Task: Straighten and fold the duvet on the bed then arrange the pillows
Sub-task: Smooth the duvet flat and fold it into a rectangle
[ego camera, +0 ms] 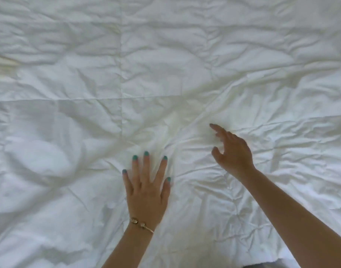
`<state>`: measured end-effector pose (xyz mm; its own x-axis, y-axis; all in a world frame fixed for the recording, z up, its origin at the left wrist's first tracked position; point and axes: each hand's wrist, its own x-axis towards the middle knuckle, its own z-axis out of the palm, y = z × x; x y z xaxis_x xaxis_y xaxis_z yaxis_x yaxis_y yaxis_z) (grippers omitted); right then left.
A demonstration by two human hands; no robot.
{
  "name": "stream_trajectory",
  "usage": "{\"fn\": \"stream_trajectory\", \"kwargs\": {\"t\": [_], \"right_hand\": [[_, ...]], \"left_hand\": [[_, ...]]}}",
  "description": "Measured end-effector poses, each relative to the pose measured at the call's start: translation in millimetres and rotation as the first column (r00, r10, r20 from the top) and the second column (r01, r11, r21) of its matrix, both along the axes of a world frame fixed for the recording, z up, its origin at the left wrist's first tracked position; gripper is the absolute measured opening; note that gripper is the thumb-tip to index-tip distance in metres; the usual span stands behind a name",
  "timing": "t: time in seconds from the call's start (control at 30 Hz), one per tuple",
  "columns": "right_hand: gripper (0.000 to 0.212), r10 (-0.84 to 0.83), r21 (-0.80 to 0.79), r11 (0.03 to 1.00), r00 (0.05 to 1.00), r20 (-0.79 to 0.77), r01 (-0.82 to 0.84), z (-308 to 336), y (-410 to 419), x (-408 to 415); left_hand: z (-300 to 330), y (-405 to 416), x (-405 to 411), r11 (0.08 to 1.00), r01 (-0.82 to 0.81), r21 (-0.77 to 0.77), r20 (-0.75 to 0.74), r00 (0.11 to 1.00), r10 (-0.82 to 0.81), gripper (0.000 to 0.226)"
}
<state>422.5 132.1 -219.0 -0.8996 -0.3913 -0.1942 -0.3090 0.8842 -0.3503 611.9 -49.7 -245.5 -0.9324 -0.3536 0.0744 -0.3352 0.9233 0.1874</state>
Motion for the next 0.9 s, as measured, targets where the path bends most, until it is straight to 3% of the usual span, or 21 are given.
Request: {"fn": "stream_trajectory", "kwargs": {"t": [0.1,0.17,0.23,0.33,0.43,0.5,0.6,0.67,0.73,0.83,0.9], "right_hand": [[0.081,0.034,-0.200,0.980,0.983,0.181,0.003,6,-67,6],[0.082,0.029,-0.300,0.953,0.976,0.217,0.038,0,-98,3],[0.068,0.018,-0.363,0.929,0.974,0.227,0.067,-6,-116,0],[0.029,0.003,-0.402,0.913,0.987,0.163,0.064,-5,-130,-11],[0.020,0.009,-0.405,0.914,1.000,0.014,-0.003,14,-153,-32],[0.023,-0.060,-0.469,0.883,0.996,-0.062,0.024,28,-173,-49],[0.063,-0.104,-0.578,0.808,0.994,0.046,0.111,30,-198,-63],[0.084,-0.114,-0.328,0.939,0.993,-0.005,0.106,17,-202,-61],[0.075,-0.057,-0.011,0.998,0.990,-0.125,0.056,0,-200,-55],[0.071,0.064,0.221,0.973,0.998,-0.017,-0.059,-26,-202,-55],[0.077,0.122,0.331,0.936,0.992,0.011,-0.119,-46,-205,-64]], "left_hand": [[-6,-31,55,0.972,-0.176,-0.156,0.106,0.975,0.194,0.063],[-8,-52,68,0.970,-0.126,-0.207,0.142,0.977,0.157,0.066],[-5,-85,65,0.981,-0.079,-0.175,0.098,0.990,0.098,0.069],[21,-167,34,0.987,-0.083,-0.137,-0.035,0.996,0.079,0.062],[67,-261,-13,0.939,0.180,-0.294,-0.048,0.978,-0.203,0.048],[102,-308,-52,0.871,0.317,-0.376,-0.001,0.939,-0.343,0.046],[116,-330,-116,0.900,0.200,-0.388,0.046,0.979,-0.198,0.041],[94,-308,-147,0.913,-0.016,-0.407,0.129,0.989,0.075,0.051],[60,-264,-161,0.915,-0.185,-0.358,0.195,0.944,0.267,0.062],[2,-212,-146,0.981,-0.174,-0.087,0.241,0.952,0.190,0.055],[-31,-214,-133,0.978,-0.204,-0.044,0.303,0.930,0.207,0.065]]}}
